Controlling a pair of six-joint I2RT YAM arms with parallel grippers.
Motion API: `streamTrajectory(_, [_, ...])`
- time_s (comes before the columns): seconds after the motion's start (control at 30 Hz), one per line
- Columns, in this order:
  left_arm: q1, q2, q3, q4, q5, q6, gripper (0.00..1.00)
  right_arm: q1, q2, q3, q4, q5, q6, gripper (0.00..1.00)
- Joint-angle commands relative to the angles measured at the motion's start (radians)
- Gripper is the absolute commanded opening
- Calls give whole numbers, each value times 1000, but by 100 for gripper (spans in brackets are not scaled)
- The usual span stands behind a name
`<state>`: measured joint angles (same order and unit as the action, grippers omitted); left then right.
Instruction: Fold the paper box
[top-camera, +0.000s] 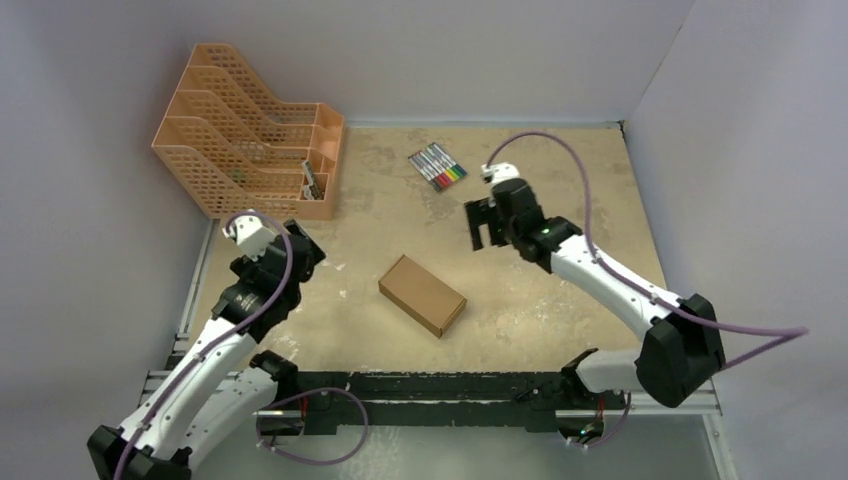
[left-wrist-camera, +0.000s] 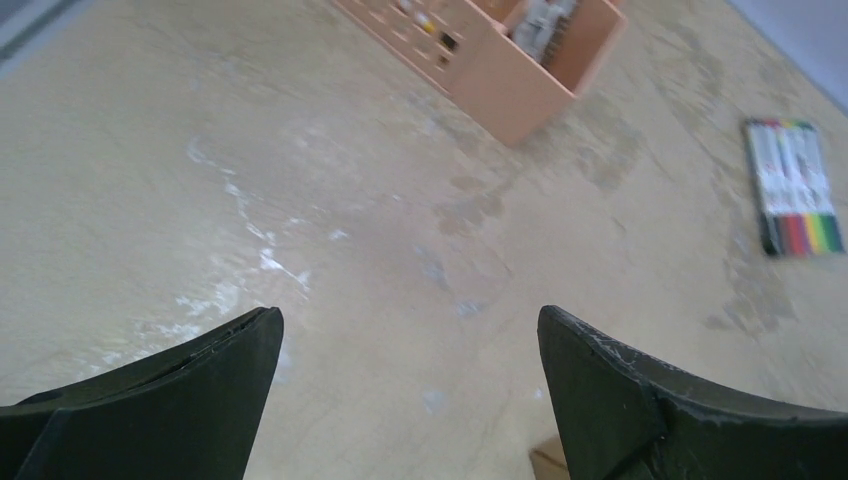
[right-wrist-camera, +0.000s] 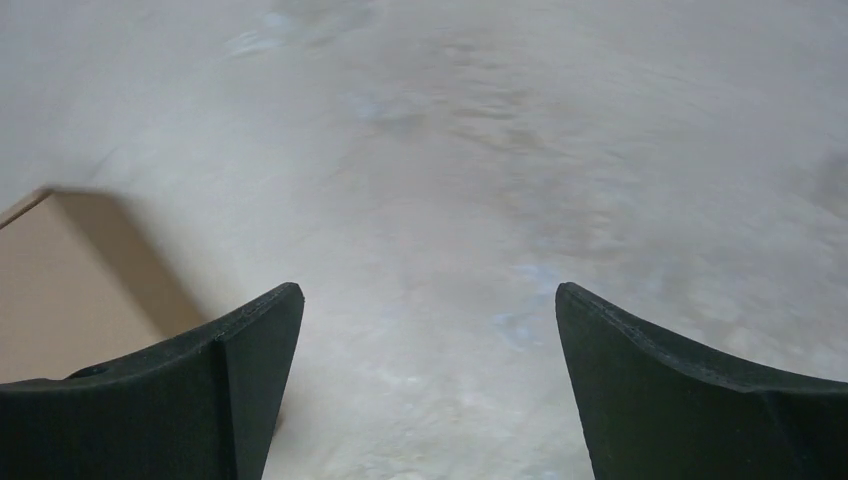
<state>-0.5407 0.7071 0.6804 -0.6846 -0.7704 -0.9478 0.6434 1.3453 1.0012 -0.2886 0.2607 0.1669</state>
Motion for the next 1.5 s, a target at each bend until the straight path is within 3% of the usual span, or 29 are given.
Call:
streamTrajectory(0.0, [223, 62, 15, 99, 135, 104, 100, -165, -88, -22, -9, 79, 44, 99])
streamTrajectory(0.1, [317, 52, 54, 106, 188, 165, 100, -255, -178, -36, -36, 171, 103, 99])
streamTrajectory(0.3, [321, -67, 154, 6, 85, 331, 100, -295, -484, -136, -104, 533, 251, 99])
streamTrajectory(0.4, [321, -184, 174, -9, 38, 387, 100, -295, -625, -173, -116, 603, 235, 99])
streamTrajectory(0.63, [321, -458, 136, 62, -55, 515, 99, -294, -913, -278, -36, 566, 35, 99])
streamTrajectory(0.87, [321, -632, 53, 92, -177, 510, 99, -294, -1087, -336, -55, 541, -11, 99])
streamTrajectory(1.47, [321, -586, 62, 62, -180, 490, 99, -295, -1220, -398, -53, 499, -4, 99])
